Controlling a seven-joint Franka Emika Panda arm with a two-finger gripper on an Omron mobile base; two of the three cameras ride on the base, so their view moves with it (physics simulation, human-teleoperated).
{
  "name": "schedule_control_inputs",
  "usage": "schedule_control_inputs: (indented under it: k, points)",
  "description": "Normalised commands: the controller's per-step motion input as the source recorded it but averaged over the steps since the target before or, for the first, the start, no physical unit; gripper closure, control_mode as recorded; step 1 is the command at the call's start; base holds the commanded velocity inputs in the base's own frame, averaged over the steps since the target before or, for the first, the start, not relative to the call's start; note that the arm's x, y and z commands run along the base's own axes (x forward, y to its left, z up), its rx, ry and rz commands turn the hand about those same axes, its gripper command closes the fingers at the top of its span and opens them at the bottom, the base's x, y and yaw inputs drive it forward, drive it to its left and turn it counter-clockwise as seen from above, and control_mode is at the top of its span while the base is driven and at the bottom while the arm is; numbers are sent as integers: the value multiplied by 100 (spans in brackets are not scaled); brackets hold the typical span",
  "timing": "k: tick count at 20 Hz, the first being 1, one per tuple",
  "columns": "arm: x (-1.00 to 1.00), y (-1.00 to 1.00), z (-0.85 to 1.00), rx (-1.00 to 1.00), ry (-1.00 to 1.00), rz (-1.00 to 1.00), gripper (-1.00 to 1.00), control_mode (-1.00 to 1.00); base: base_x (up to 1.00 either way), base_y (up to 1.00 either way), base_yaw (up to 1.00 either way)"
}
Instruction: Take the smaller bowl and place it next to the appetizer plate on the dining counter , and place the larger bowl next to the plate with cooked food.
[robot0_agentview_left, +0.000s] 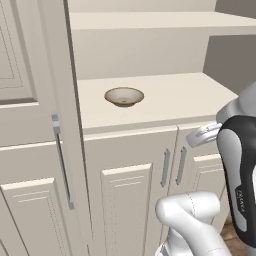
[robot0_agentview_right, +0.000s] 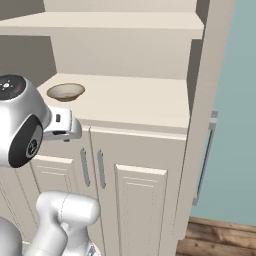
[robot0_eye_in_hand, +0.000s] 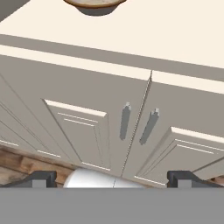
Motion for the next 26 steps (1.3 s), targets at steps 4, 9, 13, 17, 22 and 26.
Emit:
schedule_control_inputs:
  k: [4,9,13,17,22,26]
  points:
    - [0,0,-6,0,0,0,-100,-100,10,0,0]
    - [0,7,-7,0,-6,-2,-100,-100,0,0,0]
    - [-1,37,2,0,-22,-7,-100,-100,0,0,0]
    - [-23,23,19,7,-16,-12,-100,-100,0,0,0]
    - [-43,0,61,37,-5,-12,-100,-100,0,0,0]
    - [-10,0,52,26,9,-3,-100,-100,0,0,0]
